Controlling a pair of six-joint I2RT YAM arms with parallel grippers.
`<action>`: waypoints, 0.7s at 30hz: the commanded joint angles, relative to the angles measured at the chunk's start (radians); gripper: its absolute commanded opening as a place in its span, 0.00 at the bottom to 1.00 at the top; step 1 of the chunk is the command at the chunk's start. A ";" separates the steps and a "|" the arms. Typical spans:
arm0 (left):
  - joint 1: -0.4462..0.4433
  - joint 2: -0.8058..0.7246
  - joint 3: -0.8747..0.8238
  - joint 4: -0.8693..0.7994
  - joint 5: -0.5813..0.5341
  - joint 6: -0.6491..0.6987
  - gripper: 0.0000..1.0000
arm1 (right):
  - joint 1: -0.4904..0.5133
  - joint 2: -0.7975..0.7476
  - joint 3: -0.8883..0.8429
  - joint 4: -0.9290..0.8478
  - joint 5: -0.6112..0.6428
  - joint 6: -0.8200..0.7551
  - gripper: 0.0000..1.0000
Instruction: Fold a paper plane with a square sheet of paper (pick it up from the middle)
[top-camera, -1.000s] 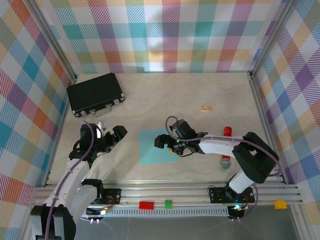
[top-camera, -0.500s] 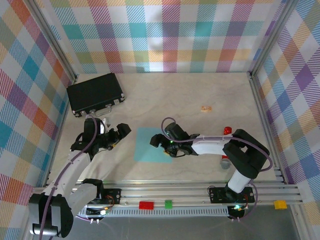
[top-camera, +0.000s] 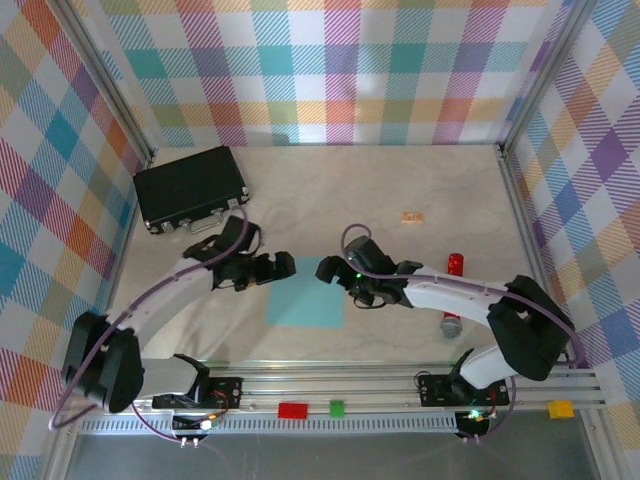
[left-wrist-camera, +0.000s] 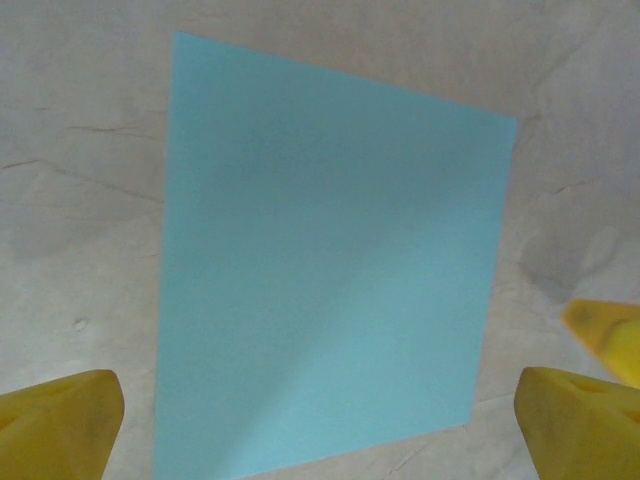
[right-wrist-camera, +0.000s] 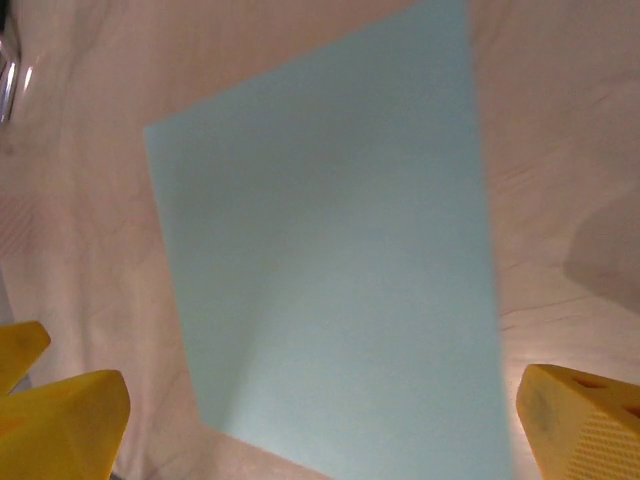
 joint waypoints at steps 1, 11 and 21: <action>-0.077 0.111 0.096 -0.105 -0.117 0.029 1.00 | -0.035 -0.065 -0.021 -0.136 0.042 -0.055 0.99; -0.198 0.373 0.278 -0.170 -0.183 -0.002 1.00 | -0.100 -0.248 -0.155 -0.158 0.055 -0.039 0.99; -0.247 0.524 0.393 -0.251 -0.219 -0.002 1.00 | -0.104 -0.257 -0.181 -0.183 0.049 -0.017 0.99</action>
